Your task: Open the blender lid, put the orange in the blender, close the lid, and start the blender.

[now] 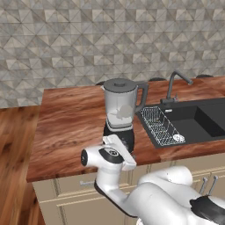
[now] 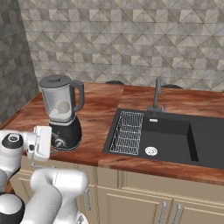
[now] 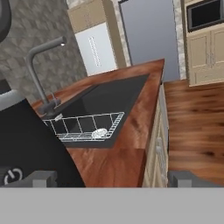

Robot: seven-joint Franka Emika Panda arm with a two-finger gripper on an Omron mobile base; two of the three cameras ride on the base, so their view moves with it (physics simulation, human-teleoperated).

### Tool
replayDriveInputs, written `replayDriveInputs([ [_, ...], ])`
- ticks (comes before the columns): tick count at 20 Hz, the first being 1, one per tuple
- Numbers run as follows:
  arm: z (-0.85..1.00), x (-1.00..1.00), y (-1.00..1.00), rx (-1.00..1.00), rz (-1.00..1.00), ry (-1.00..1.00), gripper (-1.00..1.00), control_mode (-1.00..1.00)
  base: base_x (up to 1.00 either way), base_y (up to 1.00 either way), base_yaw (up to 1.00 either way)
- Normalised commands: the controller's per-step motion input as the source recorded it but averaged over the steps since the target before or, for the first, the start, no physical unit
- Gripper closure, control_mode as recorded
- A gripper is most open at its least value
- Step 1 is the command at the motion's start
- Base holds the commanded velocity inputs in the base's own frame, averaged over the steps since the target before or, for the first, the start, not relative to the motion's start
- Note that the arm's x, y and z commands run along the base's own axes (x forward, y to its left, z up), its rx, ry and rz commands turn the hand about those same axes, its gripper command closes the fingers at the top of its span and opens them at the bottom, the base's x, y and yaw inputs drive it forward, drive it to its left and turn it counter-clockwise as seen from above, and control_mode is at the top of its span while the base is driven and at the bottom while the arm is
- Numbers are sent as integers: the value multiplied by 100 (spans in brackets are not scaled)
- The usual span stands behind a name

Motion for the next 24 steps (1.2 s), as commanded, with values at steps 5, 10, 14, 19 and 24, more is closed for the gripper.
replayDriveInputs([
  [5, 0, 8, 0, 0, 0, -6, -100, -100, 0, 0, 0],
  [10, 0, 12, 0, 0, 0, -5, -100, -100, 0, 0, 0],
  [14, 0, 4, 0, 0, 3, -12, -100, -100, 0, 0, 0],
  [19, 0, 4, 0, 0, 8, -17, -100, -100, 0, 0, 0],
  [24, -1, 0, 0, 0, 10, -18, -100, -100, 0, 0, 0],
])
